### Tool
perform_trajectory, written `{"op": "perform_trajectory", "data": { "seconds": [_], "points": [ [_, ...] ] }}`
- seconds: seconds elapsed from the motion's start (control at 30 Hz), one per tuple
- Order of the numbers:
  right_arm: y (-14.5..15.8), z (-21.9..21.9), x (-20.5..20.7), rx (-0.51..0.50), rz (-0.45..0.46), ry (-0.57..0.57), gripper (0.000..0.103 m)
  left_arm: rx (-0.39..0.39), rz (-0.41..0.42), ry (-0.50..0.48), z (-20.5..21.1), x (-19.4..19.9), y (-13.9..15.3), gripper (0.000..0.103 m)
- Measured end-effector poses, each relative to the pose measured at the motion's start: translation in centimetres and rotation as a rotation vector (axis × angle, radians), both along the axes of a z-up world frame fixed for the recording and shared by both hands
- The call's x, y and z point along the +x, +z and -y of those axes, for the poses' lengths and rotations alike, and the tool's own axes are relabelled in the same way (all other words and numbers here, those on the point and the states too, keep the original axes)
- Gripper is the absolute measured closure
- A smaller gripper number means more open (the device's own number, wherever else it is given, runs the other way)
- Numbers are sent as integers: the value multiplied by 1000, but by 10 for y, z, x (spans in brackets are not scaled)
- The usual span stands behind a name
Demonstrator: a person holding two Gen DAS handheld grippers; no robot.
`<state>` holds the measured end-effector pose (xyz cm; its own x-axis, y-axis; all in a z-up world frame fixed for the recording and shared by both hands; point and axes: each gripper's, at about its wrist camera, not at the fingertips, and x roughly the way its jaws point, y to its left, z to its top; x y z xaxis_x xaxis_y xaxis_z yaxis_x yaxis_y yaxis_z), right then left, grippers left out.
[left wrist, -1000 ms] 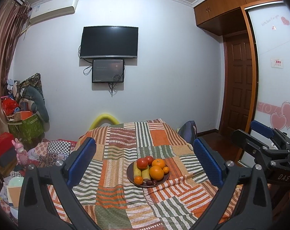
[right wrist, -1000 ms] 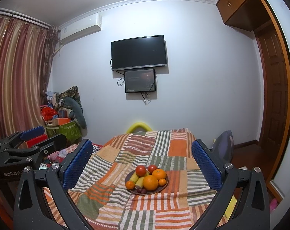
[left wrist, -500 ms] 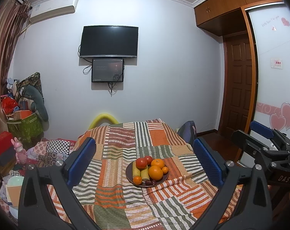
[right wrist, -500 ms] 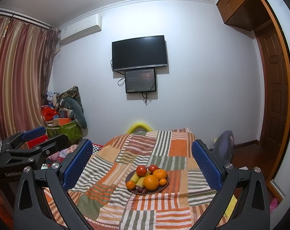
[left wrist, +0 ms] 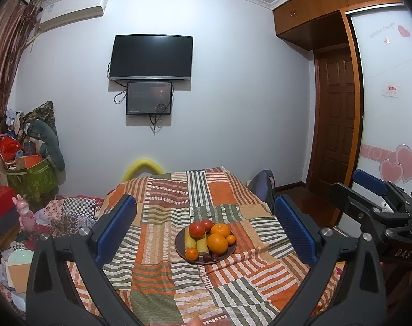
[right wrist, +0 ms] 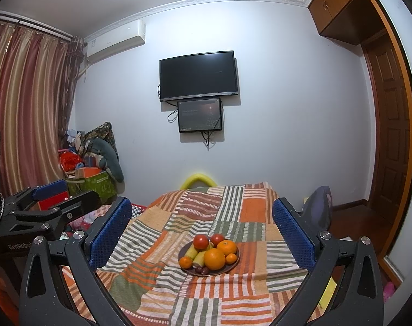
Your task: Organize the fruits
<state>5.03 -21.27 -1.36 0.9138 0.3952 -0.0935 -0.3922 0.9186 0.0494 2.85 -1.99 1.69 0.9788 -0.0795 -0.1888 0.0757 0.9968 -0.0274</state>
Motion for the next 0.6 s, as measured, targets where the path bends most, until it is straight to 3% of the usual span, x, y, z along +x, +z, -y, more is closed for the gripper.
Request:
{"op": "perform_trajectory", "data": {
  "seconds": [0.6],
  "points": [
    [1,-3,5,-22,8,-15,0,-8,-22,-11,-1,3,-4,0]
  ]
}}
